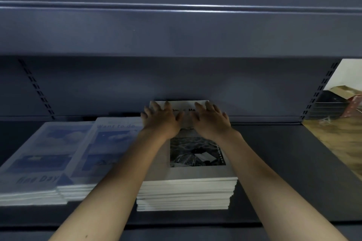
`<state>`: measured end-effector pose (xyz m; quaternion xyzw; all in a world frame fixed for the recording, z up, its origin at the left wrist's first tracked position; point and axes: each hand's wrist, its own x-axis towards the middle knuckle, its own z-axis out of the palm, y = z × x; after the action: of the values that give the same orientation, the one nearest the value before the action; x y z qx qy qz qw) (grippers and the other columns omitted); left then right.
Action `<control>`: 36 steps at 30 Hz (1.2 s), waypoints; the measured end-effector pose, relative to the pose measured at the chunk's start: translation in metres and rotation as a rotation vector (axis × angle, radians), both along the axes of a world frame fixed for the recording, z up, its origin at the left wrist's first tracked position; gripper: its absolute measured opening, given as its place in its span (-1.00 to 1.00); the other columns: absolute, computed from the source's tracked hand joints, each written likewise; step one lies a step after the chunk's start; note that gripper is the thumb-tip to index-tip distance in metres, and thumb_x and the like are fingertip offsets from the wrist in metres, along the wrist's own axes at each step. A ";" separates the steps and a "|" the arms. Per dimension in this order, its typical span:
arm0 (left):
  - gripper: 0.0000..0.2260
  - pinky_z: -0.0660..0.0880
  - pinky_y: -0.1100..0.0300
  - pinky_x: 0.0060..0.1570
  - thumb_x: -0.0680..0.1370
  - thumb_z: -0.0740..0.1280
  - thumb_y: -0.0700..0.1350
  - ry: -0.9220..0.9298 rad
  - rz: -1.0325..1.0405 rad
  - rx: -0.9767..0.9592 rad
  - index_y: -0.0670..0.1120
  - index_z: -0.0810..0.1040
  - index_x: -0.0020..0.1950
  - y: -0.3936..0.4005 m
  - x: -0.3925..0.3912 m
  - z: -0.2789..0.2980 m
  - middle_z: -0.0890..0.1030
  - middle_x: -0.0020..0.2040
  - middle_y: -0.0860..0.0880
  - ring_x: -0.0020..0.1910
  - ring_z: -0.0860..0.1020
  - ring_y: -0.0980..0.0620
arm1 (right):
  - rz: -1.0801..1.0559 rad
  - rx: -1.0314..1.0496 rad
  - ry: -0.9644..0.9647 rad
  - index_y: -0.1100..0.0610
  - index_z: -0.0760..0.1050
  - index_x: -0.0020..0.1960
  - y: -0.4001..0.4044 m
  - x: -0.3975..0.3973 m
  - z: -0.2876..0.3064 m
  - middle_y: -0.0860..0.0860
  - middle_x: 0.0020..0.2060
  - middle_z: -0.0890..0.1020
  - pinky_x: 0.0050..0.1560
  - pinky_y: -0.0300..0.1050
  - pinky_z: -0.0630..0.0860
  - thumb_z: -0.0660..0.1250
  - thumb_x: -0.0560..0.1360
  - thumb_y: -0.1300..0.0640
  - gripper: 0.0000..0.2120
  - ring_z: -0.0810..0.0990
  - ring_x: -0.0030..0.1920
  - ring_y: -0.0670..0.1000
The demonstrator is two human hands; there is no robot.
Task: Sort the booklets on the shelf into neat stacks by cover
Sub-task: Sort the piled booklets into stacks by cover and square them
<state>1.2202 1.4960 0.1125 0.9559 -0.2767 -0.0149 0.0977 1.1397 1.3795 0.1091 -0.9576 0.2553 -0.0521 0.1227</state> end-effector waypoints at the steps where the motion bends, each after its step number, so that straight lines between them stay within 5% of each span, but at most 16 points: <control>1: -0.40 0.09 -0.17 0.37 0.58 -0.04 0.24 0.017 -0.007 -0.008 -0.07 -0.02 0.51 0.001 0.000 -0.001 -0.04 0.50 -0.29 0.43 0.05 -0.34 | 0.006 0.038 0.006 0.03 0.03 0.51 -0.002 0.001 -0.002 0.13 0.50 0.04 0.41 0.20 0.09 -0.11 0.60 -0.16 -0.46 0.04 0.47 0.19; 7: -0.40 0.32 -0.05 0.23 0.59 0.07 0.18 0.114 0.035 -0.134 -0.16 0.04 0.49 0.023 0.007 -0.003 0.17 0.43 -0.30 0.33 0.31 -0.29 | -0.047 0.289 -0.002 0.09 -0.01 0.51 -0.007 -0.010 -0.009 0.23 0.42 0.17 0.26 0.13 0.34 -0.04 0.59 -0.15 -0.42 0.28 0.35 0.27; 16: -0.35 0.32 -0.11 0.29 0.54 0.12 0.24 0.095 0.046 -0.169 -0.06 0.03 0.51 0.030 -0.001 -0.012 0.03 0.48 -0.27 0.35 0.28 -0.32 | -0.099 0.114 0.058 0.07 0.15 0.40 -0.001 -0.018 -0.003 0.24 0.22 0.44 0.18 0.15 0.37 -0.08 0.58 -0.19 -0.51 0.43 0.20 0.26; 26: -0.44 0.36 -0.02 0.22 0.49 0.21 0.21 0.110 0.031 -0.256 -0.02 0.23 0.41 0.032 -0.003 -0.014 0.31 0.36 -0.19 0.31 0.33 -0.24 | -0.110 0.188 -0.002 0.07 0.12 0.45 0.002 -0.018 -0.006 0.24 0.27 0.40 0.22 0.16 0.34 -0.03 0.58 -0.21 -0.46 0.39 0.25 0.25; 33: -0.43 0.22 -0.05 0.33 0.52 0.17 0.23 0.062 -0.012 -0.182 0.02 0.21 0.45 0.064 -0.033 0.004 0.17 0.47 -0.15 0.43 0.12 -0.19 | -0.069 0.179 -0.012 -0.02 0.00 0.49 0.024 -0.053 0.004 0.16 0.39 0.28 0.30 0.16 0.23 0.04 0.52 -0.31 -0.34 0.26 0.37 0.23; 36: -0.47 0.26 -0.09 0.32 0.51 0.14 0.24 0.009 -0.009 -0.217 0.01 0.30 0.41 0.089 -0.053 0.002 0.28 0.43 -0.11 0.40 0.20 -0.18 | -0.031 0.226 -0.013 -0.07 -0.06 0.51 0.034 -0.073 0.005 0.14 0.41 0.26 0.35 0.15 0.22 0.05 0.50 -0.33 -0.31 0.24 0.39 0.20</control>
<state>1.1670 1.5849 0.1140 0.9383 -0.2807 0.0105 0.2019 1.0668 1.4139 0.1145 -0.9333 0.2735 -0.0313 0.2306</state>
